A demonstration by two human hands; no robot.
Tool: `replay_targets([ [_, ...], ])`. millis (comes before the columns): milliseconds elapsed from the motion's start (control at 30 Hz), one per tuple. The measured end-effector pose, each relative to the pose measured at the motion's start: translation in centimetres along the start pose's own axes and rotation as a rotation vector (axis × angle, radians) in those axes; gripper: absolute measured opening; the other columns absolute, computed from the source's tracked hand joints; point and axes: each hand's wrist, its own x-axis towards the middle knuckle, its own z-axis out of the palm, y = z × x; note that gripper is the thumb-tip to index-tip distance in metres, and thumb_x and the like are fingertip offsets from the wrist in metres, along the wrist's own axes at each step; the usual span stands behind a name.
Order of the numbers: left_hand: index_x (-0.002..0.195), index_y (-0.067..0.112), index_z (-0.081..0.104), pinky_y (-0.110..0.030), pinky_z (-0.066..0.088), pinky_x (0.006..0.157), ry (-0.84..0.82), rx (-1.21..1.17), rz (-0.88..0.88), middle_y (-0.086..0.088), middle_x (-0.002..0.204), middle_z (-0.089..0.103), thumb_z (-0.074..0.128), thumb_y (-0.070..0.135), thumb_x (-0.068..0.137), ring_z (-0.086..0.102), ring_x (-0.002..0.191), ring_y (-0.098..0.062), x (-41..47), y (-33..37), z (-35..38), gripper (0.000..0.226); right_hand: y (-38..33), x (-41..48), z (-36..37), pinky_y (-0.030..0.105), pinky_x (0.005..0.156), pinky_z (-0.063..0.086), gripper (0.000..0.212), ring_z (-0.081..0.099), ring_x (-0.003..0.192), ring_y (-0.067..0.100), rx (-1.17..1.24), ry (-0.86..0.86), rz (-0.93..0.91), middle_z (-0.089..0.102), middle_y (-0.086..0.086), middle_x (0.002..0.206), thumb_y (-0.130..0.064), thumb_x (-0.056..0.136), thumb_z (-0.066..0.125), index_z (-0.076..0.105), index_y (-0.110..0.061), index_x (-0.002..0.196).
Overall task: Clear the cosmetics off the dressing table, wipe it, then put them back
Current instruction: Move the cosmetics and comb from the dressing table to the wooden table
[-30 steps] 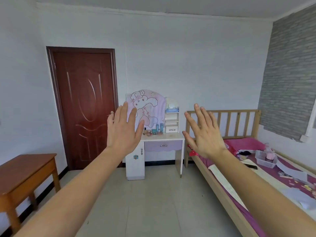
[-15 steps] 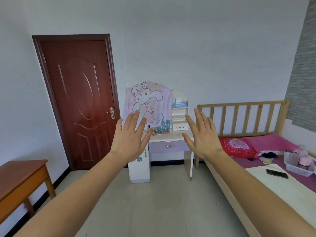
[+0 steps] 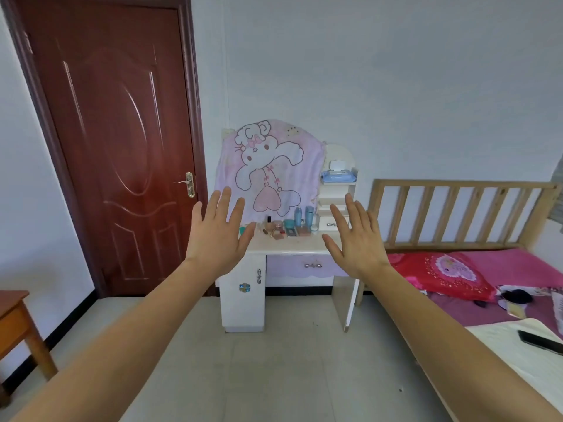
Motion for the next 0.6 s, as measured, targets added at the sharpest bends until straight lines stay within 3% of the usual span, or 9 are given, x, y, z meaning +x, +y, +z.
replay_targets([
  [267,0.154,0.018,0.026,-0.053,0.023,0.114,-0.106,-0.093,0.039,-0.014,0.161,0.019,-0.002,0.058,0.097,0.017,0.148,-0.032,12.1,-1.4,12.9,0.075,0.5,11.8,10.0,0.051,0.122,0.009,0.067,0.009,0.151,0.036,-0.003,-0.027,-0.003,0.005,0.017,0.165,-0.056,0.102,0.023,0.011,-0.021,0.158],
  [500,0.155,0.018,0.025,-0.055,0.02,0.116,-0.18,-0.138,0.056,-0.014,0.162,0.015,0.012,0.054,0.102,0.016,0.149,-0.032,22.0,0.4,28.7,0.065,3.7,21.2,24.7,0.048,0.121,0.007,0.069,0.009,0.152,0.035,0.032,-0.074,0.052,0.003,0.015,0.165,-0.057,0.101,0.025,0.009,-0.022,0.158],
  [600,0.156,0.02,0.02,-0.054,0.019,0.117,-0.23,-0.122,0.039,-0.012,0.163,0.012,0.0,0.057,0.098,0.012,0.15,-0.03,27.9,1.1,34.4,0.072,5.9,26.7,30.5,0.048,0.121,0.009,0.069,0.012,0.151,0.036,0.073,-0.101,0.05,0.006,0.015,0.165,-0.056,0.101,0.027,0.013,-0.02,0.159],
])
